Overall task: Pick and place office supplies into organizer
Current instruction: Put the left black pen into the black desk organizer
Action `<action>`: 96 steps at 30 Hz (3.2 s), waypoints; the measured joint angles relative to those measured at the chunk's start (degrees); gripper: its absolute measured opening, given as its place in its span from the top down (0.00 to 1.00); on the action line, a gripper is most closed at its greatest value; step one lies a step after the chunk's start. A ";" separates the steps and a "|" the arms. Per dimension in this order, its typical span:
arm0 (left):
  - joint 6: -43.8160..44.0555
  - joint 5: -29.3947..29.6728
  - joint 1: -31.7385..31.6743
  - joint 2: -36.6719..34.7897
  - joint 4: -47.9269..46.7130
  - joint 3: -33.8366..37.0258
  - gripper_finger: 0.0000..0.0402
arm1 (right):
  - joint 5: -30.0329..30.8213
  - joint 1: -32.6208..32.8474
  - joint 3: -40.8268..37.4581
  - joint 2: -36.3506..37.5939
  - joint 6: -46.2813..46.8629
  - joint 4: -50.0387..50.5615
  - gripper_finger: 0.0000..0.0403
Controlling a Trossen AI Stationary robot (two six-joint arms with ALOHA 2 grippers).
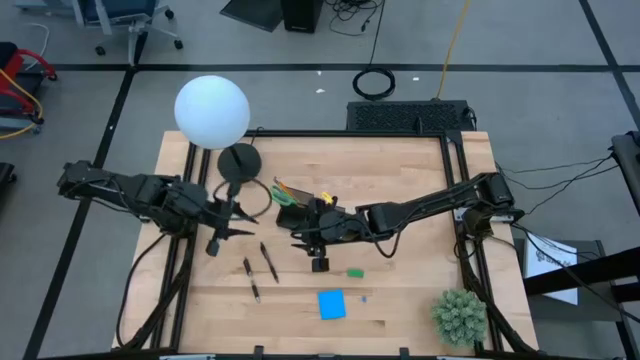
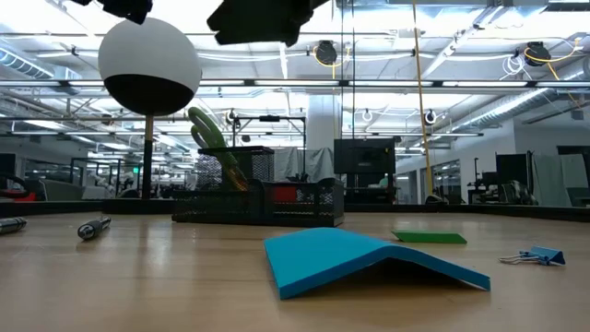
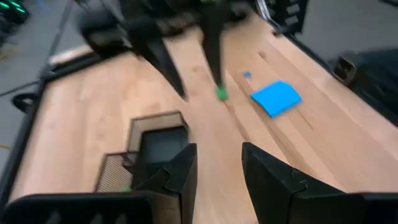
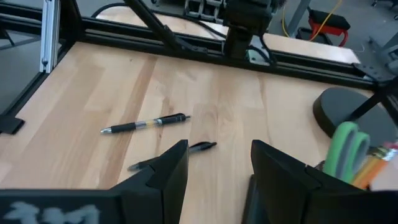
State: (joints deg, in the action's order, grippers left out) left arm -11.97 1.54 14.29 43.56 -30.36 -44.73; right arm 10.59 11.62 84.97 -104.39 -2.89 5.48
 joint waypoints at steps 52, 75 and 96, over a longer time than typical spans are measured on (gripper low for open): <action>-2.93 5.94 24.28 37.87 -6.59 -0.04 0.68 | 0.11 -1.90 -0.63 2.77 2.02 12.83 0.59; -1.58 5.99 24.88 38.22 -2.01 -0.04 0.39 | 0.11 -1.90 -0.63 2.77 2.22 12.85 0.59; -8.74 3.99 25.84 49.64 -0.41 -2.08 0.50 | 0.09 -1.92 -0.66 2.77 2.24 12.83 0.59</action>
State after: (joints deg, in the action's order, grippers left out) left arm -20.71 5.53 40.13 93.20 -30.77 -46.81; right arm 10.68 9.69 84.31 -101.62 -0.64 18.31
